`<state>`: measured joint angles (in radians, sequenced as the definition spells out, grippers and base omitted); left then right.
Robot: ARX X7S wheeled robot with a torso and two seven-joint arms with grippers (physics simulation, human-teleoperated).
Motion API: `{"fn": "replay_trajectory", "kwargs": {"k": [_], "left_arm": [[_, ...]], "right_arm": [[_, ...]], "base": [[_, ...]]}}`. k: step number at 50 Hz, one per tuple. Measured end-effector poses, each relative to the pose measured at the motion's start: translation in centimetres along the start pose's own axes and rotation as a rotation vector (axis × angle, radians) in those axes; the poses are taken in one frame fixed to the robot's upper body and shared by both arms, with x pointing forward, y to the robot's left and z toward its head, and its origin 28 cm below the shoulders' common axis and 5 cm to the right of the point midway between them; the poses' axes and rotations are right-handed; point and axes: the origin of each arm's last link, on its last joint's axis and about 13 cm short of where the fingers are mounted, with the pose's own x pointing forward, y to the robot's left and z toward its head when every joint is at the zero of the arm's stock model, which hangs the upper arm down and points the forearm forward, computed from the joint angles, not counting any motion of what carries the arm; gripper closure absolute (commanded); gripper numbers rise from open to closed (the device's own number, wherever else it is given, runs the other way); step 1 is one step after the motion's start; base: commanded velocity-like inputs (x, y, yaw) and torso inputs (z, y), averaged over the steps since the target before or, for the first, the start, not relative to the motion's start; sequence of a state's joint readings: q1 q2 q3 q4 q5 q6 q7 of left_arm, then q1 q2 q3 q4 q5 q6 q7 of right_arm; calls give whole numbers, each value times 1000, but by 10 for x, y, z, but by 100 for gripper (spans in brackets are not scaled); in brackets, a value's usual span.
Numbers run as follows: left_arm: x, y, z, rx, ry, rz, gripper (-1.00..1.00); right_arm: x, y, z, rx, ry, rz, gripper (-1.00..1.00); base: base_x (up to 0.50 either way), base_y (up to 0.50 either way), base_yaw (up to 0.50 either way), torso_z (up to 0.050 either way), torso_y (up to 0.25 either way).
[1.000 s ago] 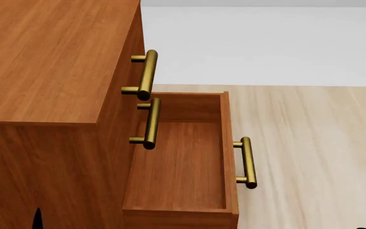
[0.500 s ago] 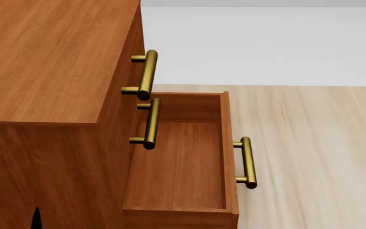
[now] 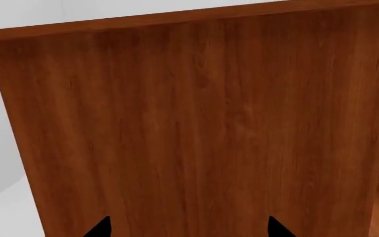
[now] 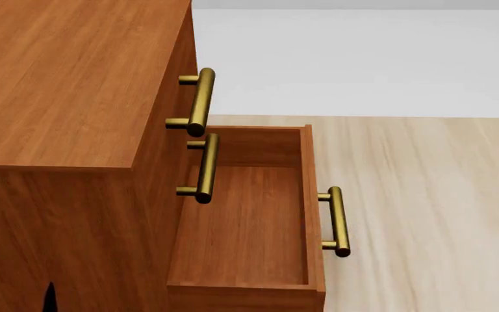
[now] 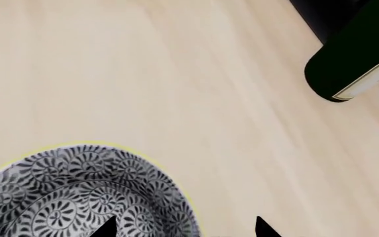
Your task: Put the bowl in the bottom drawer of the cabinet.
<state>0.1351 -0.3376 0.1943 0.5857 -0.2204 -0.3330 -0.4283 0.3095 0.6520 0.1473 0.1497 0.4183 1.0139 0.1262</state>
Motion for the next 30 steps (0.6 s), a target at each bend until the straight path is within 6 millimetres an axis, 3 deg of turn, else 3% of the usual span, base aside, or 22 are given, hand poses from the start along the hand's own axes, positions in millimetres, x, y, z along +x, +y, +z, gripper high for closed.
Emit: {"fn": "replay_trajectory", "kwargs": {"k": [25,26,30], "left_arm": [[0,0,-1,3,3,1,-100],[0,0,-1,3,3,1,-100],[0,0,-1,3,3,2,-100]], "right_arm": [[18,3,-5,27,37,28,-100],[19,3,-5,28,38,29,100],[21,4,-5,31,30,37,100]], "base": [[2,0,1,0,0],[0,-3,5,0,0],[9,-1,5,0,0]]}}
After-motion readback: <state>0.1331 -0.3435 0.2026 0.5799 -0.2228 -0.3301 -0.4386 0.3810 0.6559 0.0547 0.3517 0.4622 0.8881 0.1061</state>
